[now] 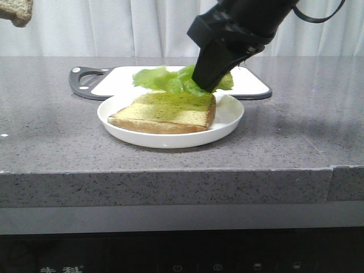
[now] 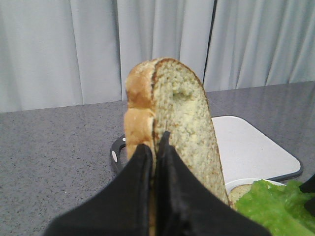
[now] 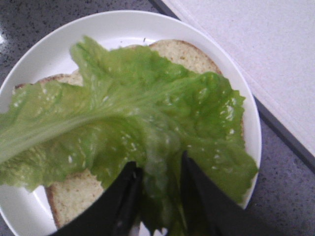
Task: Left arm grabs bread, right arm adds lettuce
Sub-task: 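Open the right gripper to drop the lettuce onto the bread, withdraw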
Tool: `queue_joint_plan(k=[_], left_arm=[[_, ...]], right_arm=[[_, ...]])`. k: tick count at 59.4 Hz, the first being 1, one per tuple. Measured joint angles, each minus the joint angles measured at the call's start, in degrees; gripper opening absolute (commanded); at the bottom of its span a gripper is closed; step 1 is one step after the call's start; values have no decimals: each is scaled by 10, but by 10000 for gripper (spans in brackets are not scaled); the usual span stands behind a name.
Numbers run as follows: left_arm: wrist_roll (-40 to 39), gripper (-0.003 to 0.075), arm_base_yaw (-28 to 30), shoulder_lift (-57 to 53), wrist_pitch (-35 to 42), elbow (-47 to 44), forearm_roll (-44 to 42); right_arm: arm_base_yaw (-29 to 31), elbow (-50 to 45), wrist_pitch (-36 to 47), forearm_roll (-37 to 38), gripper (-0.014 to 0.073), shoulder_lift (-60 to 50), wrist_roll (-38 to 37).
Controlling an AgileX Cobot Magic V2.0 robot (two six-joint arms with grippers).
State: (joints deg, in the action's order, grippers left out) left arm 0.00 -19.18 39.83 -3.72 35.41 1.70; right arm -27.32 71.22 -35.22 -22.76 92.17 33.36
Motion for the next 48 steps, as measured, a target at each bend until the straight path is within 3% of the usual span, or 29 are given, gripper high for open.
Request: queue_joint_plan(k=[18,38,43,48], left_arm=[[0,-21,0,0,-1,0,0],[0,-20,0,0,-1,0,0],[0,-20,0,0,-1,0,0],[0,-21,0,0,-1,0,0]], right_arm=[[0,0,0,-7,489,-7,0],[4,0,-9,-7,480,-93,0],[6,0,-23,-6,395,-115,-3],[6,-1,-32,-6,201,-135,-7]])
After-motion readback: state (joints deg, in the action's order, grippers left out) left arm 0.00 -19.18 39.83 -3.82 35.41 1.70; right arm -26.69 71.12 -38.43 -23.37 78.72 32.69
